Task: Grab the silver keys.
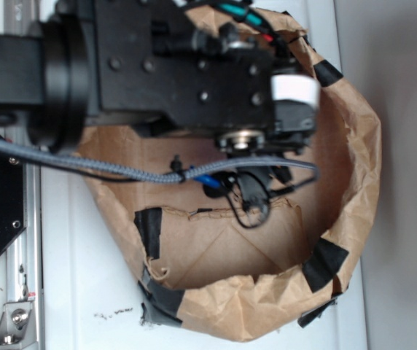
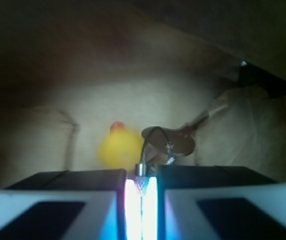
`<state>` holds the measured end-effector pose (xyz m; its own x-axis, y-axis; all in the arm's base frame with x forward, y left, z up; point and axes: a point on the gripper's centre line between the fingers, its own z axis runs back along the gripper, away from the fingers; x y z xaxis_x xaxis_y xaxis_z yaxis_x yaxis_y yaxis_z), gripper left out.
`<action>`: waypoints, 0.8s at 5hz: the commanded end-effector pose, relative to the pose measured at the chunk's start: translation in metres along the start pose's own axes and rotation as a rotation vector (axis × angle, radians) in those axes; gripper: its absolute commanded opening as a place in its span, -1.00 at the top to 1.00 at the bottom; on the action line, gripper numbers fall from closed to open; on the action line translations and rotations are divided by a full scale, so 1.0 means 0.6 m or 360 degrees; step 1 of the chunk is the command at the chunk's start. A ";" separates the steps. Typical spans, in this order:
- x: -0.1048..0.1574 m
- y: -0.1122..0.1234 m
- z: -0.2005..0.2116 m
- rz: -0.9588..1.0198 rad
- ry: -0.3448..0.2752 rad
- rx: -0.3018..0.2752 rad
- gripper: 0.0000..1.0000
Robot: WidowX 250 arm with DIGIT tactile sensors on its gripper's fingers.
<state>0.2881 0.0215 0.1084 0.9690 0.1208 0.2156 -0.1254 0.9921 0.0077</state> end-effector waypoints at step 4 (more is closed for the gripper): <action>-0.042 -0.033 0.037 -0.0288 0.0052 -0.0210 1.00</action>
